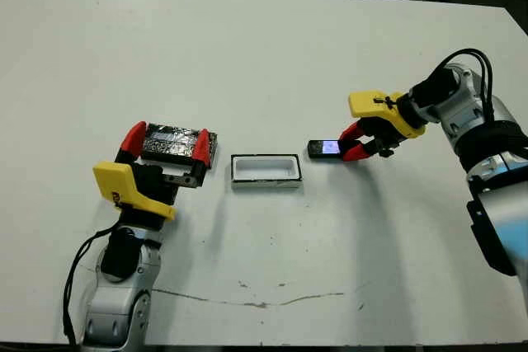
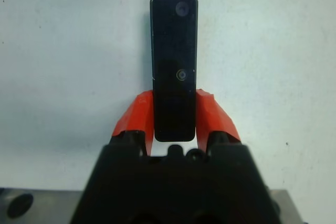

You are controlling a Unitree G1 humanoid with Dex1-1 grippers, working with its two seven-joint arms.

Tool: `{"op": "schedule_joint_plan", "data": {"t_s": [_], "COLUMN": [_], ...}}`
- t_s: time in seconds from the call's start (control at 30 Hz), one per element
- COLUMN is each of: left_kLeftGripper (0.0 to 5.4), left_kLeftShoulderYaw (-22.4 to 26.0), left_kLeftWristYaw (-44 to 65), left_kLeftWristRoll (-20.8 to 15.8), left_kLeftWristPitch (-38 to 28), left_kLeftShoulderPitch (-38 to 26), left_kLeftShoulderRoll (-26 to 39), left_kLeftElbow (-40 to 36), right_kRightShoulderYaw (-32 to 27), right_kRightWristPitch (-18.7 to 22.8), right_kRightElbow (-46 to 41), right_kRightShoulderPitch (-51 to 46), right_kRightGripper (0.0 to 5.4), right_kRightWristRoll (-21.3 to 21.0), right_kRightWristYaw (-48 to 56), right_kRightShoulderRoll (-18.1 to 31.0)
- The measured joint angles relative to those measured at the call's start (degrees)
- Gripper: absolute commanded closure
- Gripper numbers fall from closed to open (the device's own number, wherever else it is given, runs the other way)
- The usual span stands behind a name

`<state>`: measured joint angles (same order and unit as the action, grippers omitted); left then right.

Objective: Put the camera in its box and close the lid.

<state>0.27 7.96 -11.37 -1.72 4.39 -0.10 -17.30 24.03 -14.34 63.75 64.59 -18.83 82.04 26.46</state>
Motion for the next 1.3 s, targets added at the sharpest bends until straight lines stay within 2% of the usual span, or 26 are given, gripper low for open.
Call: {"op": "schedule_joint_plan", "data": {"t_s": [0.27, 0.43, 0.6, 0.7, 0.87, 1.07, 1.2, 1.3], "left_kLeftGripper": [0.0, 0.0, 0.0, 0.0, 0.0, 0.0, 0.0, 0.0], "left_kLeftShoulderYaw": [-0.02, -0.09, -0.07, -0.15, -0.28, -0.36, -0.46, -0.47], "left_kLeftWristYaw": [-0.24, -0.66, -0.63, -0.63, -0.66, -0.99, -0.98, -0.99], "left_kLeftWristRoll": [0.2, 0.61, 0.26, 0.17, 0.55, 0.84, 0.82, 0.66], "left_kLeftWristPitch": [-0.01, -0.01, -0.01, 0.0, -0.02, 0.01, 0.01, 0.08], "left_kLeftShoulderPitch": [0.03, 0.09, 0.09, 0.08, 0.07, 0.05, 0.05, 0.05], "left_kLeftShoulderRoll": [-0.03, -0.03, -0.03, -0.03, -0.03, -0.03, -0.04, -0.04], "left_kLeftElbow": [-0.01, -0.06, -0.06, -0.08, -0.1, -0.15, -0.17, -0.21], "right_kRightShoulderYaw": [-0.68, -5.04, -10.44, -13.09, -13.0, -11.46, -9.65, -8.22], "right_kRightWristPitch": [0.36, 3.58, 14.96, 19.48, 29.82, 37.41, 45.31, 47.82], "right_kRightElbow": [-4.57, -9.24, -14.3, -19.67, -34.99, -49.73, -55.64, -56.54], "right_kRightShoulderPitch": [0.0, -0.31, -3.51, -7.41, -13.56, -18.8, -21.36, -21.47], "right_kRightGripper": [3.73, 3.73, 3.73, 3.73, 3.73, 3.73, 3.73, 3.73], "right_kRightWristRoll": [0.58, 6.17, 13.73, 18.33, 20.99, 22.63, 23.53, 24.7], "right_kRightWristYaw": [4.94, 7.4, 7.63, 6.99, 3.41, -2.98, -6.72, -7.34], "right_kRightShoulderRoll": [3.49, 4.92, 4.85, 4.23, 3.11, 2.28, 1.67, 0.82]}}
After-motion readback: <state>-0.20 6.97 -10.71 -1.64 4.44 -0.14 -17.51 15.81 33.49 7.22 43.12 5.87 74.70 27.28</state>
